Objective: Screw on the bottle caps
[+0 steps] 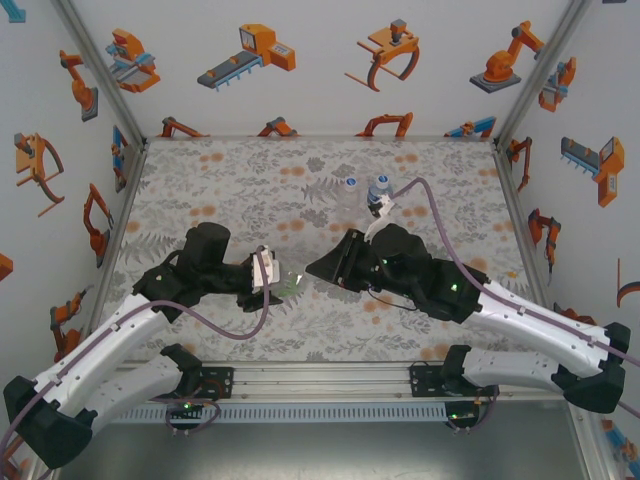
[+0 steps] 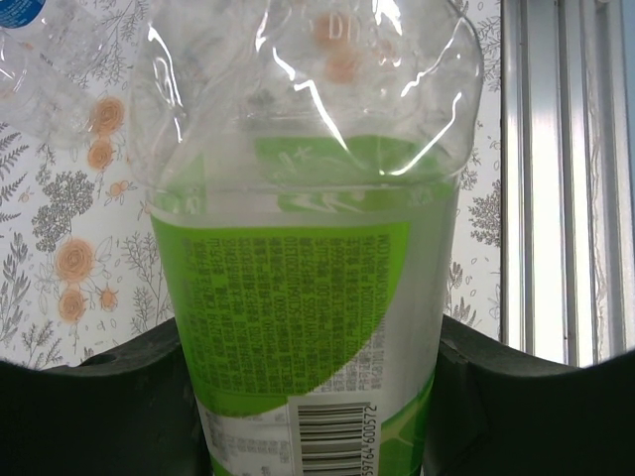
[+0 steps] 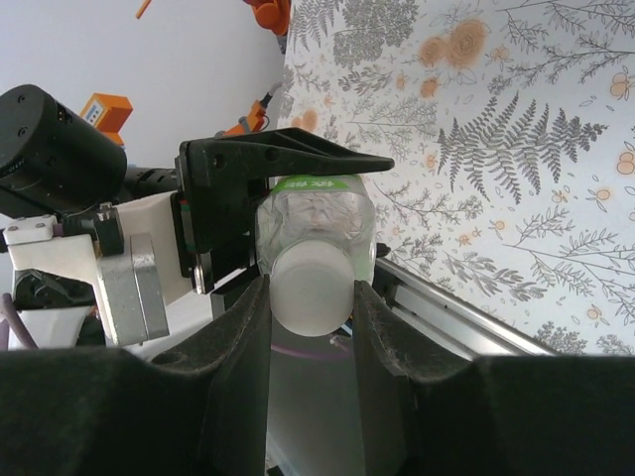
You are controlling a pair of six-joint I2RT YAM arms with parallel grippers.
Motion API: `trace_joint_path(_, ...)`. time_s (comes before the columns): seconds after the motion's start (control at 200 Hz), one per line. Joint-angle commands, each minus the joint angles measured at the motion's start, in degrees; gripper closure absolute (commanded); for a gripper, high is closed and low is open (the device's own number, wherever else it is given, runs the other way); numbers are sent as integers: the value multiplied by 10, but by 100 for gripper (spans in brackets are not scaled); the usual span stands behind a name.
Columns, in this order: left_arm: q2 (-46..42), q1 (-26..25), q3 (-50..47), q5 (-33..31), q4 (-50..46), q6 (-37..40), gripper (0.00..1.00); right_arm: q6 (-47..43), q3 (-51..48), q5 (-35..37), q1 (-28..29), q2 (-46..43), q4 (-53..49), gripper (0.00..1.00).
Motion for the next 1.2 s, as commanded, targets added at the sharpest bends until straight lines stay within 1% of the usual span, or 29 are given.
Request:
trace_joint_path(0.0,-12,-7,14,51,6,16,100,-30,17,41,-13,-11,34,61)
trace_joint_path(0.05,-13,-8,14,52,5,15,100,-81,22,41,-16,-19,31,50)
trace_joint_path(0.075,-14,-7,13,52,6,16,100,-110,23,39,-17,-22,31,46)
trace_joint_path(0.105,-13,-7,13,54,6,16,100,-147,26,35,-19,-27,33,45)
trace_joint_path(0.185,-11,-7,14,63,6,18,100,-278,38,8,-21,-36,40,43)
trace_joint_path(0.24,-10,-8,14,72,5,19,100,-374,46,-25,-22,-41,44,43)
trace_joint_path(0.33,-6,-8,15,91,-3,27,100,-555,51,-125,-22,-48,56,43)
trace_joint_path(0.426,-2,-7,17,103,-12,33,100,-735,57,-227,-22,-50,35,42)
trace_joint_path(0.506,3,-8,19,111,-18,38,100,-863,69,-288,-22,-45,-5,42)
trace_joint_path(0.561,6,-7,21,116,-22,39,100,-926,77,-312,-22,-39,-26,42)
trace_joint_path(0.656,9,-7,21,121,-25,42,100,-987,89,-324,-22,-29,-49,42)
trace_joint_path(0.761,11,-7,22,125,-26,43,100,-1059,92,-355,-21,-26,-68,43)
trace_joint_path(0.876,13,-7,22,126,-26,43,100,-1068,84,-352,-21,-22,-61,44)
trace_joint_path(1.031,14,-7,22,128,-27,44,100,-1068,73,-369,-21,-16,-52,46)
trace_joint_path(1.197,16,-7,23,130,-27,45,100,-1066,66,-376,-21,-7,-39,51)
